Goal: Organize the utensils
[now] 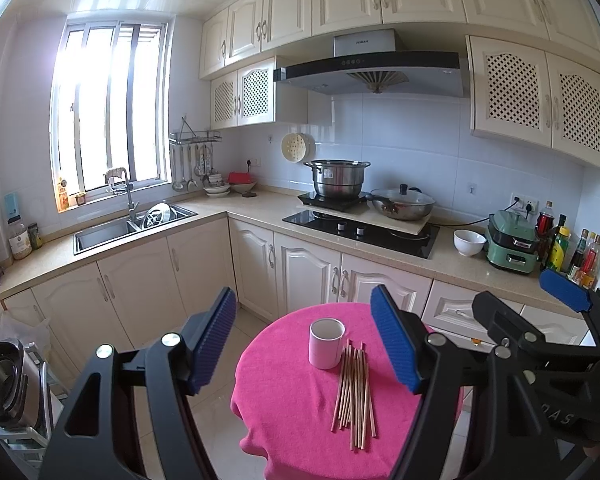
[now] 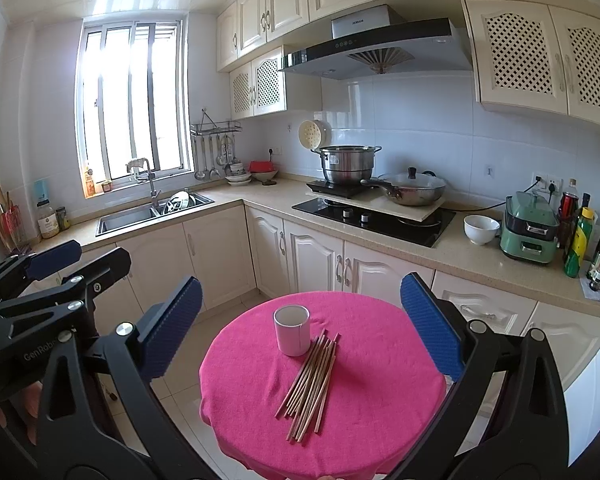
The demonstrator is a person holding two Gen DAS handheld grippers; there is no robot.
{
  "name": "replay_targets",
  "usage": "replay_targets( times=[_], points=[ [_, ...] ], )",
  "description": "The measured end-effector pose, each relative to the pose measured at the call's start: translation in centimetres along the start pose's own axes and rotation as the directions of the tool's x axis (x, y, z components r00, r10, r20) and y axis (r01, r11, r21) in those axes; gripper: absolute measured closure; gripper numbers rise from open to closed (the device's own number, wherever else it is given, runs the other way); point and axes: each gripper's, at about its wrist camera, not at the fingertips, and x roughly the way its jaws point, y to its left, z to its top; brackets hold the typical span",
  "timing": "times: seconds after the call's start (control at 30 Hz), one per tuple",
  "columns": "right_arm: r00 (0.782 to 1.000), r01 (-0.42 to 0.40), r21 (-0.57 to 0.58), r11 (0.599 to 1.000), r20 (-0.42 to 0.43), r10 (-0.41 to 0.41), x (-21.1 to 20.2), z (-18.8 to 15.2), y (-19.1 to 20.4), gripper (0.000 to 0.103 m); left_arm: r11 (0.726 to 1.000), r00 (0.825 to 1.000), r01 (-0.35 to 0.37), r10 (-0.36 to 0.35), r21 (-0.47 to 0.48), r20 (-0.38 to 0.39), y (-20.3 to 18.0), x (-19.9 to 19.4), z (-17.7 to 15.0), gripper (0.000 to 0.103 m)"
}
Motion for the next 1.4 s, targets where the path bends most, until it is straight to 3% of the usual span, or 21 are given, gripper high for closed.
replay_targets(
  times=[0.77,1.13,1.4],
  points=[
    [1.0,0.019,0.005,1.0,-0.019,-0.019,1.0,0.0,1.3,0.006,1.0,1.0,0.017,-0.017,-0.004,-0.014,0.6,1.3,-0.1,0.034],
    [0.992,0.091,0.027,0.995,-0.095,-0.088,2.0,-1.5,0.7,0.006,0.995,0.991,0.096,-0.096,0.003,-0.09,0.4,4.3,-1.8,0.034],
    [0.97,0.101,0.054,0.993,-0.228,-0.086,6.4,-3.4,-2.3,0.006,0.993,0.969,0.122,-0.119,0.001,-0.218,-1.6,10.1,-3.4,0.034]
  ],
)
